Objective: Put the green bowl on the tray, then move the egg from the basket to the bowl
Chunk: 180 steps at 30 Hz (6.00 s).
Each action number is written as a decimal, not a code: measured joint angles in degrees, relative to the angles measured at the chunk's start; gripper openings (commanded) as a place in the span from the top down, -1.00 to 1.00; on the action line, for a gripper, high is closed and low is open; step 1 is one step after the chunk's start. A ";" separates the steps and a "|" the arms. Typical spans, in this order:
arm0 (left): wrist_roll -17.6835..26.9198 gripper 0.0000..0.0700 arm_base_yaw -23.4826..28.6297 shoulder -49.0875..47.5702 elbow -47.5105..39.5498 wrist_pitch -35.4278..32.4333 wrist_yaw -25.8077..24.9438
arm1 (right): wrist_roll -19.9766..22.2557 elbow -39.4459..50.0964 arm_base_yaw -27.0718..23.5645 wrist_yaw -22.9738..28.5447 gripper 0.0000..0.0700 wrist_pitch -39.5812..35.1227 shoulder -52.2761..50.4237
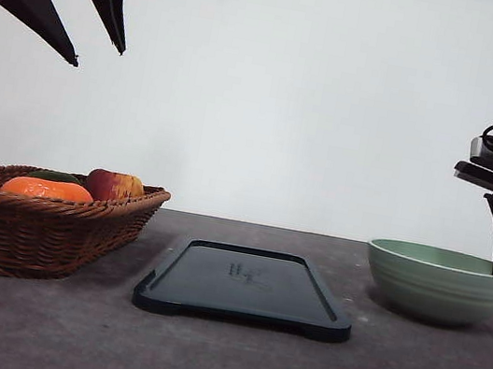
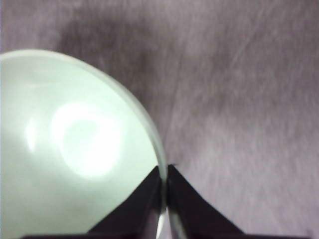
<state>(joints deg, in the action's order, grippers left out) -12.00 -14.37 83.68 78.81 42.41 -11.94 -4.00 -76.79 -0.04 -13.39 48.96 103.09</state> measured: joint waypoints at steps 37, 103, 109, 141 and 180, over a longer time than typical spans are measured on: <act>0.43 0.01 0.00 0.00 0.00 -0.37 8.85 | 0.99 -24.00 23.85 1.64 1.00 5.32 13.07; 0.35 -0.22 -0.79 2.49 0.53 0.83 9.82 | 6.83 37.16 16.09 1.50 0.26 -26.04 -47.37; -0.52 -0.22 -1.29 8.18 0.55 2.46 12.08 | 6.83 37.16 16.09 1.45 0.26 -26.04 -47.37; -2.43 -0.22 -1.25 24.04 0.55 -2.18 13.57 | 6.83 37.16 16.09 1.45 0.26 -26.07 -47.37; -2.44 0.24 -1.25 23.68 0.55 0.01 15.34 | 6.83 37.16 16.09 1.45 0.26 -26.06 -47.37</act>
<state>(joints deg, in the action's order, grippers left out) -14.45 -15.62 107.36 79.35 42.42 3.39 2.83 -39.64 16.05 -11.94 22.90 55.72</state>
